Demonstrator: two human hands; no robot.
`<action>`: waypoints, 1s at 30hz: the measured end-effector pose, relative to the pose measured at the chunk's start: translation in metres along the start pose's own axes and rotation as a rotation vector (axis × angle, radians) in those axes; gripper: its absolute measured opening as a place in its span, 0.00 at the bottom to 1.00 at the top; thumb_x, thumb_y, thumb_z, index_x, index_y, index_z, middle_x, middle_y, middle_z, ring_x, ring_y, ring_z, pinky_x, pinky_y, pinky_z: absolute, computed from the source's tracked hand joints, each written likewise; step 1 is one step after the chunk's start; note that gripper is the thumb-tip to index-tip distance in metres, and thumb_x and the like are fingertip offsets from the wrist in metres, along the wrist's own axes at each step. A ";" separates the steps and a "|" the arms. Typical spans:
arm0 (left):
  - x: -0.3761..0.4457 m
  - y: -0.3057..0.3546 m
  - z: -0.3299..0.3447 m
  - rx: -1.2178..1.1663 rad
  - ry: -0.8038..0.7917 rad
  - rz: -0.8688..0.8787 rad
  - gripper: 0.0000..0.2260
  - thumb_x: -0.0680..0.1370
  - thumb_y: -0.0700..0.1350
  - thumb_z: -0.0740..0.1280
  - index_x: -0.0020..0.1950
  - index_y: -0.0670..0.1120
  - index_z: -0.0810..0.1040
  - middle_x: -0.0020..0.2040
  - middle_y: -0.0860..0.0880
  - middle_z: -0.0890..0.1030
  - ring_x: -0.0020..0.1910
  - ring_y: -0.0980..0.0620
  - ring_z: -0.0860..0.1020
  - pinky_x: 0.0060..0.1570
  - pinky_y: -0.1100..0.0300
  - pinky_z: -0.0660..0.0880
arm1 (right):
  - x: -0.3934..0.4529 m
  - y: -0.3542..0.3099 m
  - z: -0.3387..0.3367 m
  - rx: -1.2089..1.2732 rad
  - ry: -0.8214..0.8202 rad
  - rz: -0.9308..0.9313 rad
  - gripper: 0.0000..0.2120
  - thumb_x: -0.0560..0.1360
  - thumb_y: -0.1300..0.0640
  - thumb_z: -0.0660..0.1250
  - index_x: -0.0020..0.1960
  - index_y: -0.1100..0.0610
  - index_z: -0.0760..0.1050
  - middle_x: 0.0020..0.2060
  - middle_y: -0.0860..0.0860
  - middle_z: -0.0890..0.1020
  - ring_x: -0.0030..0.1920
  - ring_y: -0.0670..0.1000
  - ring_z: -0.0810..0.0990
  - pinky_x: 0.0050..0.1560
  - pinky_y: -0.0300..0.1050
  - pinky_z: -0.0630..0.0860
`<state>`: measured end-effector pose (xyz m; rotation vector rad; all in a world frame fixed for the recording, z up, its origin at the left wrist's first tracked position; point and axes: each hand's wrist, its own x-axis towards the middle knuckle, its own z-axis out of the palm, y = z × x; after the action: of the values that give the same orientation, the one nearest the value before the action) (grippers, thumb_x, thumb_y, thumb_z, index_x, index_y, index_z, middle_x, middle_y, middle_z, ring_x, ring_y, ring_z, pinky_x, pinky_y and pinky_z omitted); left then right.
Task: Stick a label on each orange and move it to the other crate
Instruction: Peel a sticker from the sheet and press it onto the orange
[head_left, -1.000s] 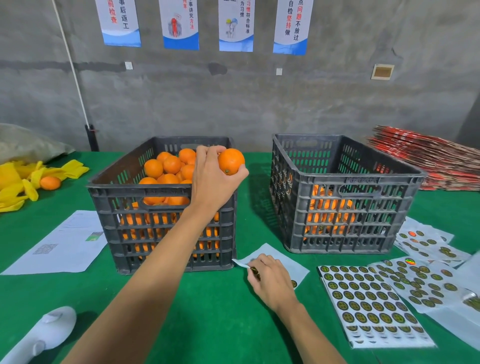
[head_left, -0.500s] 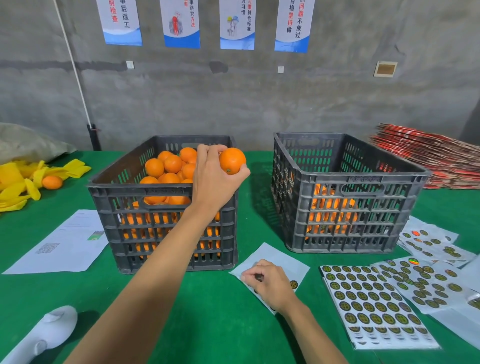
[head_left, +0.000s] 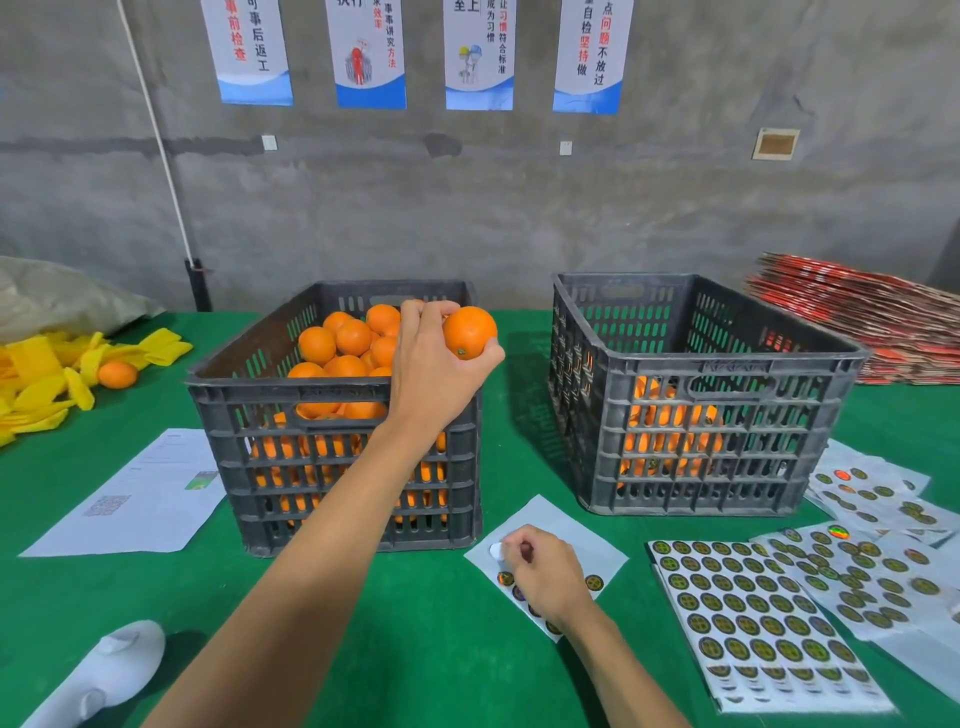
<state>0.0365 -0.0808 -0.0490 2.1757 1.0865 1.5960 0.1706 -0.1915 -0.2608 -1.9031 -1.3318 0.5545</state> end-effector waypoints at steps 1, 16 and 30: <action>0.000 0.000 0.000 -0.008 0.000 -0.006 0.26 0.73 0.58 0.75 0.67 0.50 0.73 0.59 0.52 0.68 0.55 0.51 0.75 0.49 0.59 0.73 | -0.002 0.000 0.000 0.041 0.044 0.003 0.10 0.83 0.48 0.63 0.45 0.47 0.78 0.36 0.46 0.83 0.32 0.43 0.78 0.34 0.40 0.74; 0.000 -0.002 0.000 -0.013 -0.020 0.007 0.25 0.73 0.57 0.76 0.66 0.51 0.73 0.57 0.53 0.68 0.52 0.53 0.74 0.42 0.73 0.65 | -0.011 -0.005 -0.009 0.293 0.206 -0.071 0.17 0.84 0.40 0.55 0.73 0.37 0.67 0.46 0.50 0.85 0.43 0.54 0.83 0.47 0.58 0.81; 0.010 -0.007 -0.012 -0.253 -0.121 -0.022 0.24 0.80 0.55 0.71 0.74 0.62 0.67 0.63 0.62 0.74 0.60 0.64 0.76 0.49 0.77 0.71 | 0.018 -0.142 -0.088 0.167 0.408 -0.541 0.30 0.83 0.38 0.49 0.80 0.34 0.40 0.77 0.38 0.67 0.64 0.29 0.72 0.70 0.52 0.66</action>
<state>0.0244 -0.0721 -0.0411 2.0550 0.8216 1.4803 0.1520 -0.1760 -0.0948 -1.3446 -1.3918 -0.0009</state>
